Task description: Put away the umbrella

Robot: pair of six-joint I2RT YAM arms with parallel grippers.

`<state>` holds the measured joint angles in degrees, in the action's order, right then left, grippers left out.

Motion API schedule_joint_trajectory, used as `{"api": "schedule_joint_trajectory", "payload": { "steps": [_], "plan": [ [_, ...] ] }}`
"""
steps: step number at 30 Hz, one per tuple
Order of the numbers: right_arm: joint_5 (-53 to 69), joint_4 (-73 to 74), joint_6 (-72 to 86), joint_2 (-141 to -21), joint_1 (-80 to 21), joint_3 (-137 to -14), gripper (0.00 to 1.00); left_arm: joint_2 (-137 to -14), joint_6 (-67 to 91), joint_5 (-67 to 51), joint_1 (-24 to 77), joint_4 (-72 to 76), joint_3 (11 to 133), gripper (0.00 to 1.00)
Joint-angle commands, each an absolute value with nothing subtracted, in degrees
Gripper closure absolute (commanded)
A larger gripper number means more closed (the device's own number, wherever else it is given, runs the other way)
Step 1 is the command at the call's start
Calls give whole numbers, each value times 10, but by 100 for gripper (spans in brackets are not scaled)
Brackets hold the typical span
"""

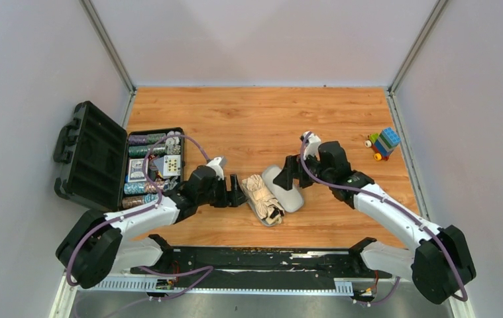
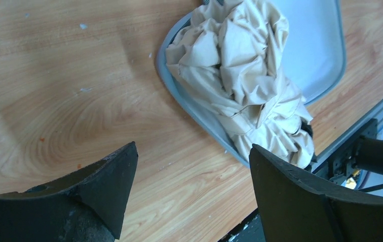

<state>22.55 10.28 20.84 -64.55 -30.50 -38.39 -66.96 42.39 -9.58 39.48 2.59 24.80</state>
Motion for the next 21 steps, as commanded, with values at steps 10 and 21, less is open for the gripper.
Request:
{"api": "schedule_joint_trajectory", "payload": {
  "steps": [10, 21],
  "plan": [
    [415, -63, 159, -795, -204, -372, 13, -786, 432, -99, 398, 239, 275, 15],
    [451, -130, 256, -733, -328, -322, 28, -792, 460, -136, 398, 255, 279, 18]
  ]
}}
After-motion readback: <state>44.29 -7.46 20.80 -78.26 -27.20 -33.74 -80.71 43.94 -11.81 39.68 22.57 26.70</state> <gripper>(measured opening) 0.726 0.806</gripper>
